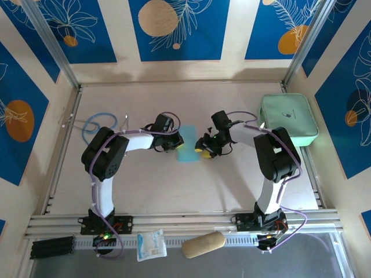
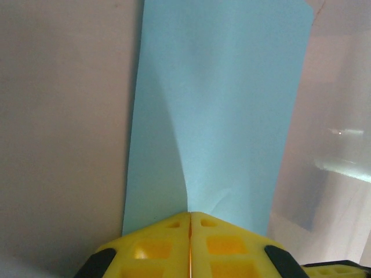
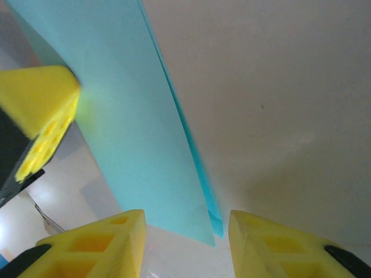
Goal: Fold a paper plane with a square sheet of paper (pick it up from the middle)
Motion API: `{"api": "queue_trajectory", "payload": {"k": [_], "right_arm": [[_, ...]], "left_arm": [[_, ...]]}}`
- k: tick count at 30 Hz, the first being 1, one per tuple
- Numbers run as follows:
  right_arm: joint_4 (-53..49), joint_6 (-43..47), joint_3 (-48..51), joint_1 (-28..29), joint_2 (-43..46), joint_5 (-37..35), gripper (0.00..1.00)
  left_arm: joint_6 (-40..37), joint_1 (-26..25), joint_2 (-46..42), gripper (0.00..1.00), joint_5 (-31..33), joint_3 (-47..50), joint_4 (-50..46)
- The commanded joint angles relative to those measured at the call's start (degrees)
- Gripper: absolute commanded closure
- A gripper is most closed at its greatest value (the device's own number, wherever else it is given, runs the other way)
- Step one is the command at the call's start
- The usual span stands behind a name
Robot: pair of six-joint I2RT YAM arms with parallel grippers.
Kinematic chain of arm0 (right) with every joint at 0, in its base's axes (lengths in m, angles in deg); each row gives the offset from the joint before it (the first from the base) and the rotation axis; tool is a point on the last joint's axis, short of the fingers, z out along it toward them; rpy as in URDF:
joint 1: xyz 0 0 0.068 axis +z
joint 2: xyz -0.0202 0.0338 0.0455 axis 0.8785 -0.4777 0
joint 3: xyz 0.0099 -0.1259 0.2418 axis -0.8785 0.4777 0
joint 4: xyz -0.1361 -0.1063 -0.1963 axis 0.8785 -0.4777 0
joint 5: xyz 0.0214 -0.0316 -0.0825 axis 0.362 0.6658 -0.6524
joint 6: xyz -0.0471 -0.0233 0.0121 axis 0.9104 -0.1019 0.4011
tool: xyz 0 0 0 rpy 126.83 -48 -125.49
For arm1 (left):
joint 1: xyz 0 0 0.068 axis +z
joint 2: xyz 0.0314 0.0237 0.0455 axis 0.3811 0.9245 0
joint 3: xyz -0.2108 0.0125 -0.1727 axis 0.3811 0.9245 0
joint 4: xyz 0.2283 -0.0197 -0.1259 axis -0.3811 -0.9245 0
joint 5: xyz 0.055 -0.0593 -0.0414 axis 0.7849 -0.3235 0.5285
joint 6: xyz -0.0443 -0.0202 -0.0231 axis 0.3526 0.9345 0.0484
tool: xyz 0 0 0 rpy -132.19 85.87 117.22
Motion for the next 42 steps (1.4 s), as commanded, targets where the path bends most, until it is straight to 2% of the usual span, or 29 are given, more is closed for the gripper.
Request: {"api": "queue_trajectory", "payload": {"k": [1, 32, 42], "right_arm": [[-1.49, 0.54, -1.35, 0.57, -1.38, 1.86, 0.57], [-1.08, 3.27, -0.98, 0.71, -2.15, 5.82, 0.61], [2.30, 0.76, 0.45, 0.47, -1.13, 6.40, 0.68]], "left_arm": [[0.83, 0.44, 0.62, 0.91, 1.33, 2.22, -4.03], [0.65, 0.43, 1.10, 0.91, 1.02, 1.34, -4.83], [0.65, 0.40, 0.71, 0.91, 0.93, 1.23, -4.95]]}}
